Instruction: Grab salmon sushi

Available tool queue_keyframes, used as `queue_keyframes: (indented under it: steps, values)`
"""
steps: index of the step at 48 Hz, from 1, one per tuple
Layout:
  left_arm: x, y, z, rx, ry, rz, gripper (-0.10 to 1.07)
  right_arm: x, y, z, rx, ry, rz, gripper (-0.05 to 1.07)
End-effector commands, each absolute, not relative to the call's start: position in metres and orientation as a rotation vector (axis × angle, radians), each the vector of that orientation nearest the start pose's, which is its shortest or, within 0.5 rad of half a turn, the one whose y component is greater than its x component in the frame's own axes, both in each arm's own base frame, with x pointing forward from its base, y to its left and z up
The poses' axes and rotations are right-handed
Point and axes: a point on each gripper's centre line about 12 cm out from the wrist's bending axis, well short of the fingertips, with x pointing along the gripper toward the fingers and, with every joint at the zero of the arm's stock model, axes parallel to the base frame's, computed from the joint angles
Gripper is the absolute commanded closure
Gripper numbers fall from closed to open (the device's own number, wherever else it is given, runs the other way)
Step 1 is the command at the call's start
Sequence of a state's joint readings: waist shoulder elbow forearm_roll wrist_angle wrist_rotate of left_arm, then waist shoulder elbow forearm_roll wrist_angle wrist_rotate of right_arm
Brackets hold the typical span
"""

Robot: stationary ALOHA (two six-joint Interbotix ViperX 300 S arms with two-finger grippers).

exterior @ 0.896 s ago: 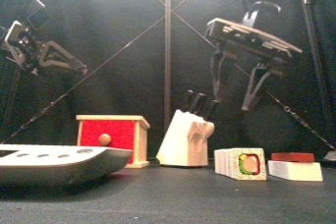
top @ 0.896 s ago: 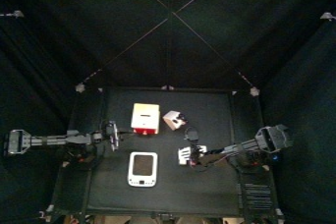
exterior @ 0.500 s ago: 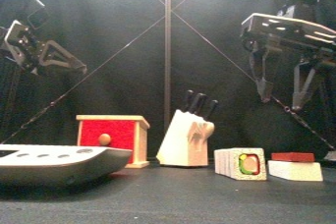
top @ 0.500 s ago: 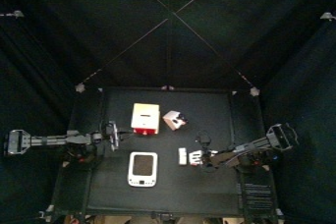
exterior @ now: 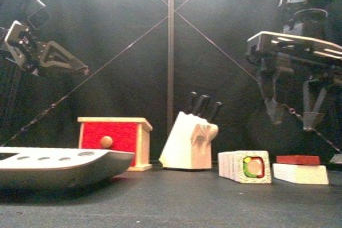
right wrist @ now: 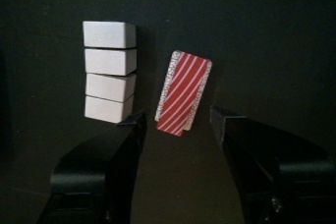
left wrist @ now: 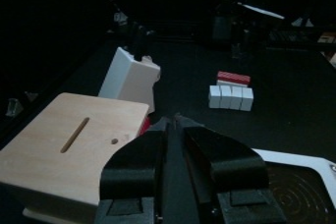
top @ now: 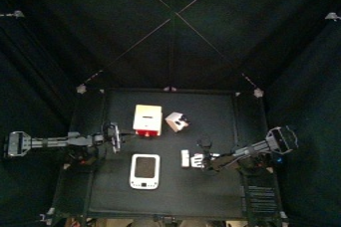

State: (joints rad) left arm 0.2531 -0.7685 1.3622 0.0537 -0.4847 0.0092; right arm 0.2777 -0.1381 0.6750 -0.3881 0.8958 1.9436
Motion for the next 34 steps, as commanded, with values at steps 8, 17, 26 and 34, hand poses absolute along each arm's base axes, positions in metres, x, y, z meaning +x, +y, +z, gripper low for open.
queue_keyframes:
  steps: [8, 17, 26, 34]
  values:
    - [0.197, 0.048, 0.208, 0.043, 0.1, 0.227, 0.39, 0.305, 0.048, 0.152, 1.045, 0.921, -1.042, 0.15]
    - [0.196, 0.048, 0.207, 0.043, 0.101, 0.227, 0.39, 0.305, 0.041, 0.131, 1.045, 0.94, -1.067, 0.15]
    - [0.196, 0.048, 0.207, 0.043, 0.103, 0.227, 0.39, 0.306, 0.039, 0.122, 1.053, 0.948, -1.062, 0.15]
    - [0.196, 0.048, 0.207, 0.043, 0.101, 0.227, 0.39, 0.306, 0.037, 0.115, 1.05, 0.956, -1.076, 0.15]
